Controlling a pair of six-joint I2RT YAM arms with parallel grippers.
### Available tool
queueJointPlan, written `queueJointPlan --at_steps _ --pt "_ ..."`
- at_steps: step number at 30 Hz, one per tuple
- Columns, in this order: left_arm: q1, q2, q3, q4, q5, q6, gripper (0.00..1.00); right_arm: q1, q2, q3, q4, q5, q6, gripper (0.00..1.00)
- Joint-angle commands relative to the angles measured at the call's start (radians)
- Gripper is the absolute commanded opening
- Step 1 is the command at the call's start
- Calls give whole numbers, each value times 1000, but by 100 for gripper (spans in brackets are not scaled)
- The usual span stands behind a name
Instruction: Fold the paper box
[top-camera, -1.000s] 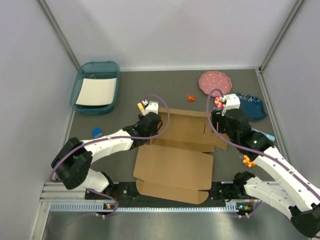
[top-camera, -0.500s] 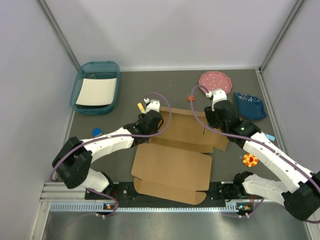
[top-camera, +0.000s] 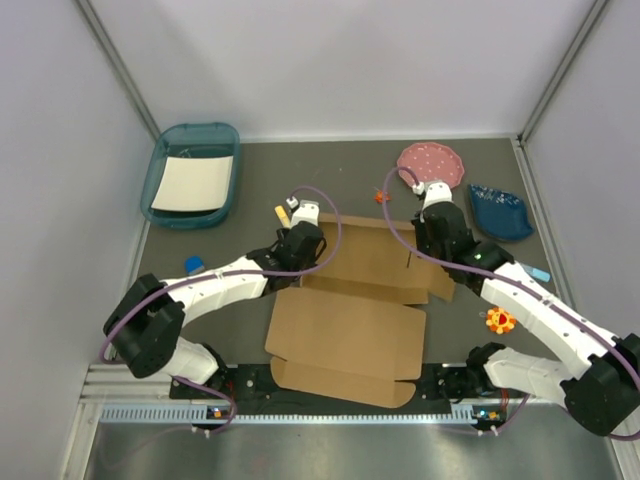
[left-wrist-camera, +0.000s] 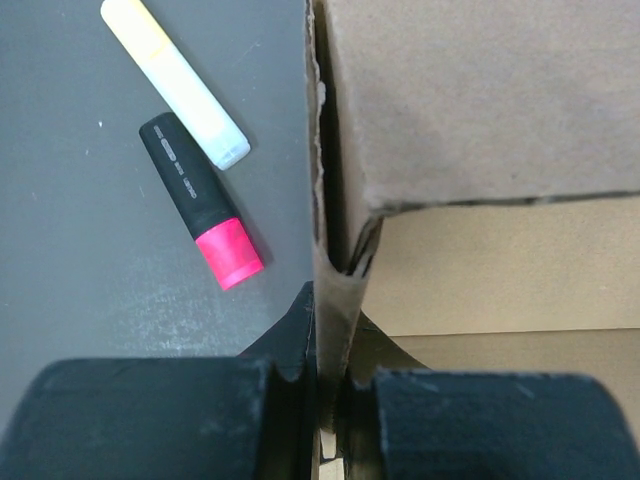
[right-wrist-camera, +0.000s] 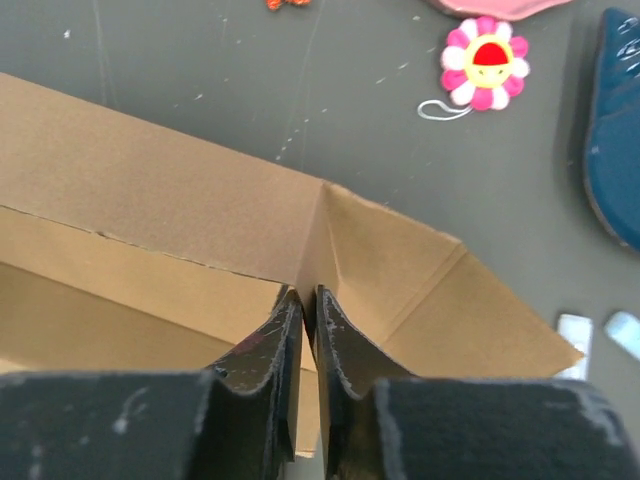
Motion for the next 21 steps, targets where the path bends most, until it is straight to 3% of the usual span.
queueJointPlan --at_steps 1,4,12,17,20,21 --pt "2 -49 -43 49 16 -38 0 -5 -10 -12 84 -59 168 6" --pt "0 -68 -71 70 29 -75 0 -5 -6 -29 109 -90 281 0" --pt "0 -128 -174 170 13 -147 0 -5 -48 -173 274 -161 553 0" --pt "0 -134 -195 192 8 -166 0 -7 -66 -224 314 -190 618 7" --pt "0 -131 -194 178 3 -164 0 -5 -88 -206 259 -173 563 25" --pt "0 -128 -188 172 0 -163 0 -7 -112 -186 238 -162 543 38"
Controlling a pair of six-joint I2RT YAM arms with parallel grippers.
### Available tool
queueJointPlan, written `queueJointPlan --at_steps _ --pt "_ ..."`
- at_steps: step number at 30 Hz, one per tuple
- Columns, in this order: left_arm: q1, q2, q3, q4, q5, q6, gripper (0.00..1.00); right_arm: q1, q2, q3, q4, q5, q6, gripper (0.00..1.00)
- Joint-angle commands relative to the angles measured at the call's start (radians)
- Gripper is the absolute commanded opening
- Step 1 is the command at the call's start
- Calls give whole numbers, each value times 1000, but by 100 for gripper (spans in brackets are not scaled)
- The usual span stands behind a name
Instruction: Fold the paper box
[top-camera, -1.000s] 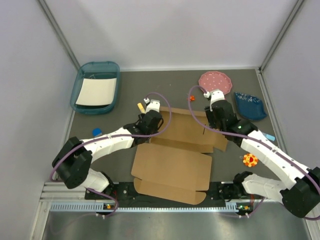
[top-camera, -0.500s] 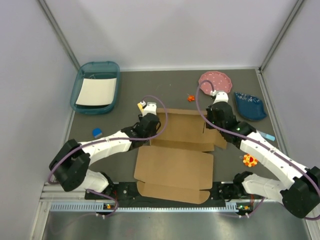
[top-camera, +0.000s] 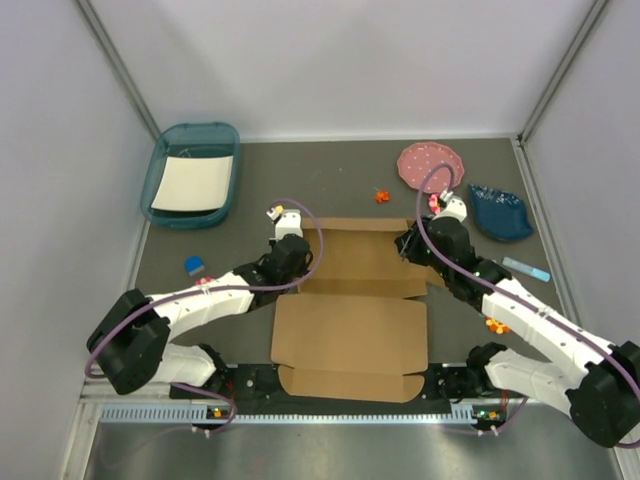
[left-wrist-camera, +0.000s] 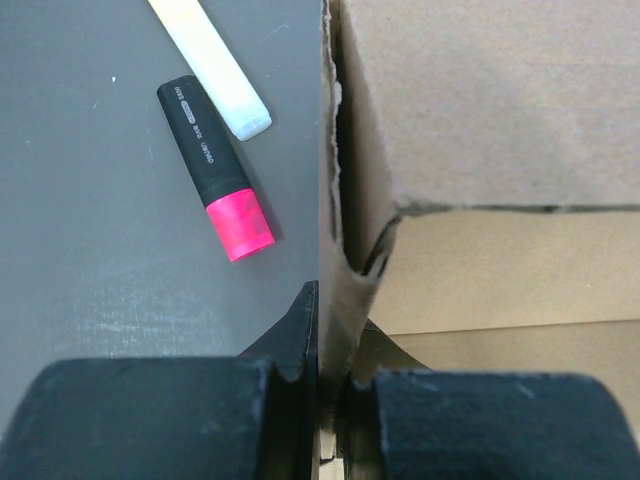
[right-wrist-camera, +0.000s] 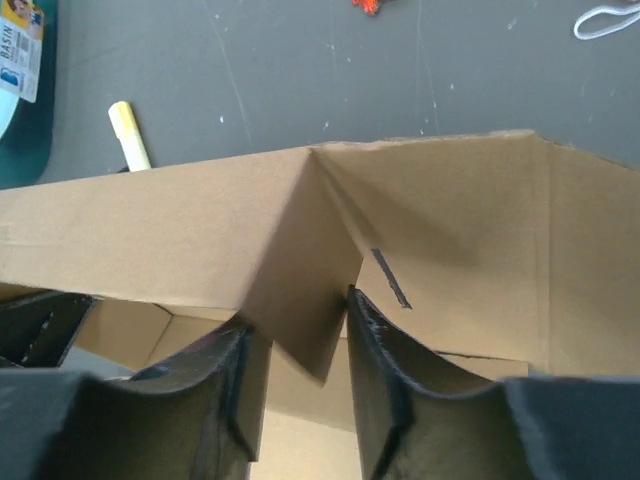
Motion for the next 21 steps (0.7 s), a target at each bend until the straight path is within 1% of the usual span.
queueJointPlan --at_steps 1,3,6,8,11,13,14,19,21 --pt "-1 -6 -8 36 5 -43 0 -1 -58 29 -113 -20 -49 44" --pt "1 -6 0 22 -17 -40 0 -2 -99 58 -165 22 -86 57" --pt "7 -9 4 19 -29 -40 0 -2 -185 58 -239 66 -134 63" --pt "16 -6 9 22 -26 -46 0 -2 -249 38 -264 80 -141 63" --pt "24 9 41 2 -20 -54 0 -1 -309 -46 -273 89 -117 63" --pt "24 23 55 -4 -25 -62 0 -1 -320 -80 -285 91 -79 62" --pt "25 28 63 -34 -26 -63 0 -1 -320 -107 -290 88 -65 62" --pt "24 20 54 -33 -40 -69 0 -1 -308 -170 -299 62 18 61" --pt "24 14 41 -25 -42 -69 0 -2 -299 -187 -298 62 27 61"
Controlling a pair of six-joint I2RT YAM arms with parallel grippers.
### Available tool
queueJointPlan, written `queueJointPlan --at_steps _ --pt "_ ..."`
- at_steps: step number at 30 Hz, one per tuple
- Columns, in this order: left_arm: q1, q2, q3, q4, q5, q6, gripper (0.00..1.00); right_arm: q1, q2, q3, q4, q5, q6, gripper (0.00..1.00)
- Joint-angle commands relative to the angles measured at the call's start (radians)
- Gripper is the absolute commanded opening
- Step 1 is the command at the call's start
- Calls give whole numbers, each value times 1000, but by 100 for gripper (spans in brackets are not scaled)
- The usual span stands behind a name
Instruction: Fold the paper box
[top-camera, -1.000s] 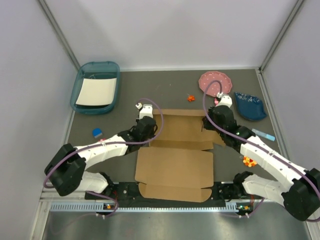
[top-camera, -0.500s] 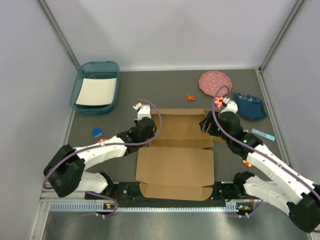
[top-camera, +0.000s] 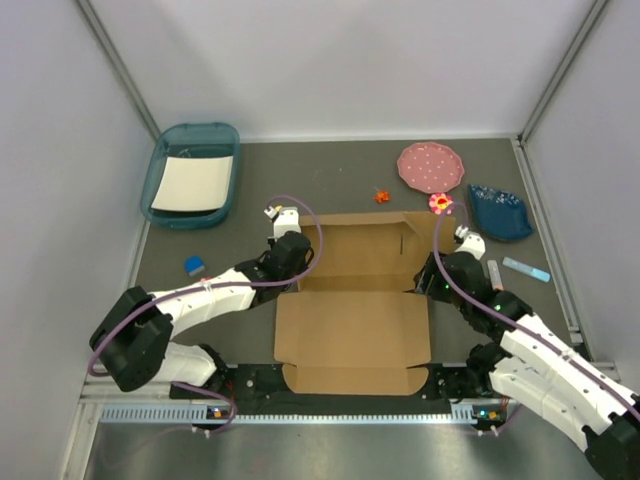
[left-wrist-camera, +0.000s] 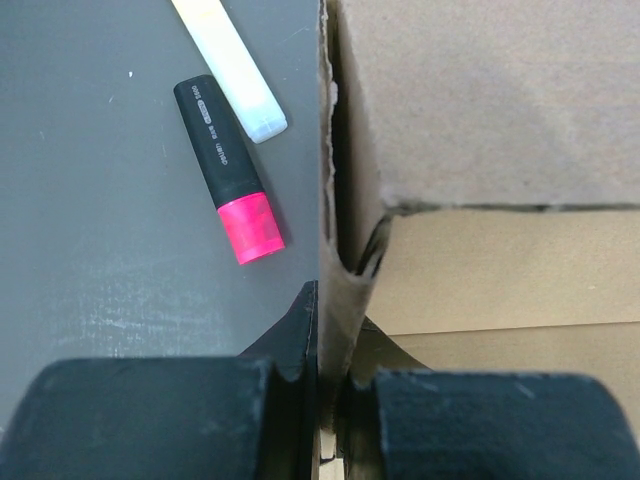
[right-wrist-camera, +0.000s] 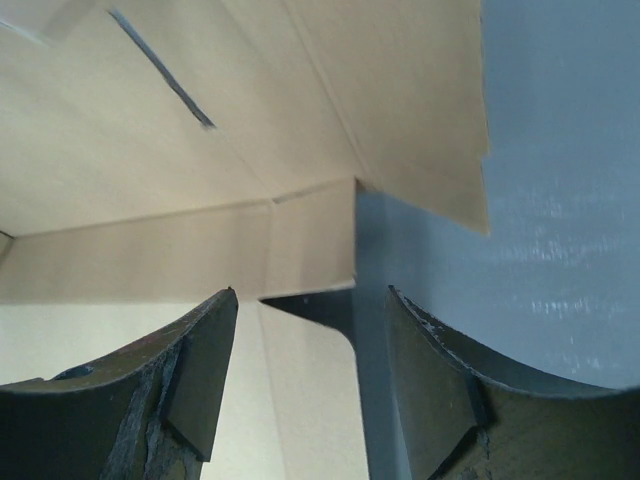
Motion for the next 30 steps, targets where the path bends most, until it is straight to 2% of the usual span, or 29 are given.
queueJointPlan --at_steps 1,9,13,16,20,25,30 --pt "3 -8 9 9 -18 -25 0 -1 8 -19 7 4 65 61" --pt "3 -17 -3 15 5 -23 0 -3 93 -68 133 -2 98 61" --pt "3 -25 -6 15 10 -14 0 -1 197 -59 190 -21 100 59" --pt "3 -34 -14 14 13 -11 0 -3 219 -54 222 -22 92 52" --pt "3 -28 -19 14 22 -14 0 -1 206 -64 271 -19 72 38" --pt "2 -20 -19 15 36 -23 0 10 208 -67 308 -24 49 34" --pt "2 -15 -20 49 50 -31 0 53 214 -87 381 -38 20 24"
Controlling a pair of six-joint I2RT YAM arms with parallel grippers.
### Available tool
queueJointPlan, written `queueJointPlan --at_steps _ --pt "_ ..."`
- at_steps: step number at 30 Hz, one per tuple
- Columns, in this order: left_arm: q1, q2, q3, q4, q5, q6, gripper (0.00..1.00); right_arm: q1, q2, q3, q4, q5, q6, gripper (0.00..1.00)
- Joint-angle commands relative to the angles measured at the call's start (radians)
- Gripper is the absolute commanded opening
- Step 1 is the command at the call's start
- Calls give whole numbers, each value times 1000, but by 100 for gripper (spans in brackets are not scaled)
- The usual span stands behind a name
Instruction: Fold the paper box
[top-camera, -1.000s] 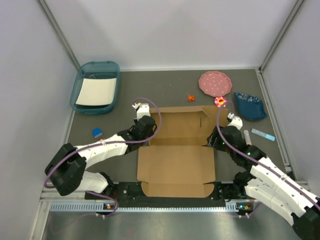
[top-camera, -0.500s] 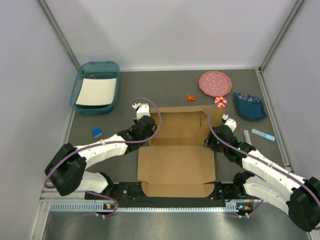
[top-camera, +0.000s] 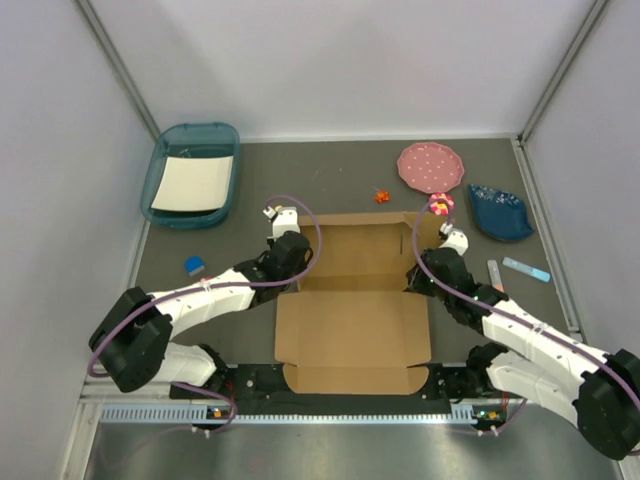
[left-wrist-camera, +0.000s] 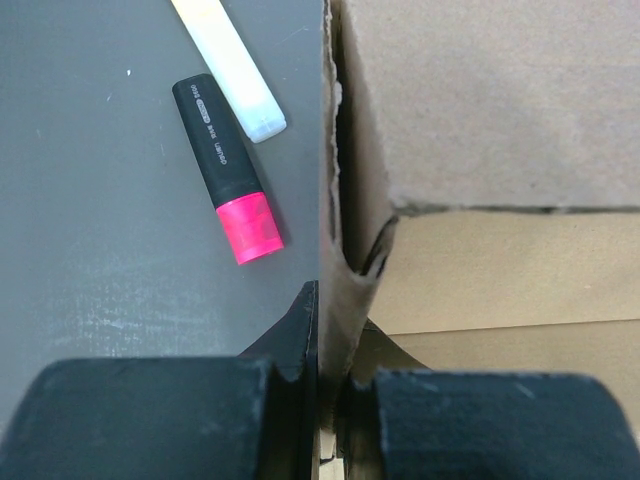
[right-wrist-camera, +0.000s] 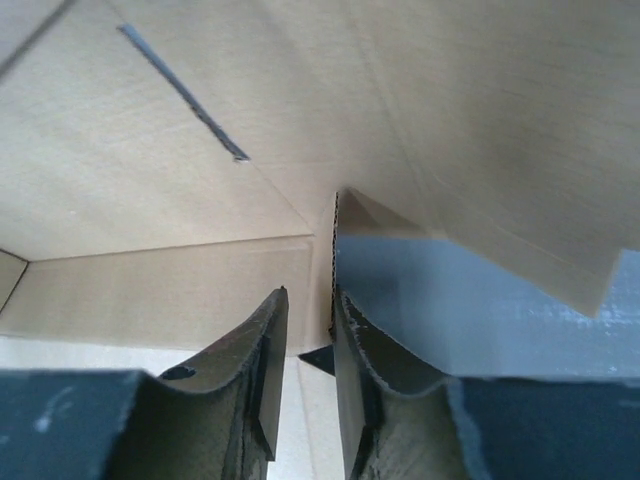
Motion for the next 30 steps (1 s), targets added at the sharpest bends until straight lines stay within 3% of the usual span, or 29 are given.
queueJointPlan --at_steps 1,5,10,17,22,26,30 --pt "0 -10 -15 44 42 -23 0 67 3 -18 135 -6 -41 23" --pt "0 -3 -13 45 44 -28 0 131 74 -1 173 -4 -58 13" --pt "-2 -7 -24 45 38 -32 0 186 156 19 207 -9 -61 13" --pt "0 -13 -31 41 13 -25 0 207 25 71 45 82 -81 47" --pt "0 -11 -35 42 3 -25 0 207 -149 163 -135 157 -153 60" --pt "1 -11 -33 42 2 -23 0 207 -254 226 -199 235 -232 67" --pt "1 -22 -42 50 2 -14 0 128 -351 251 -213 382 -269 63"
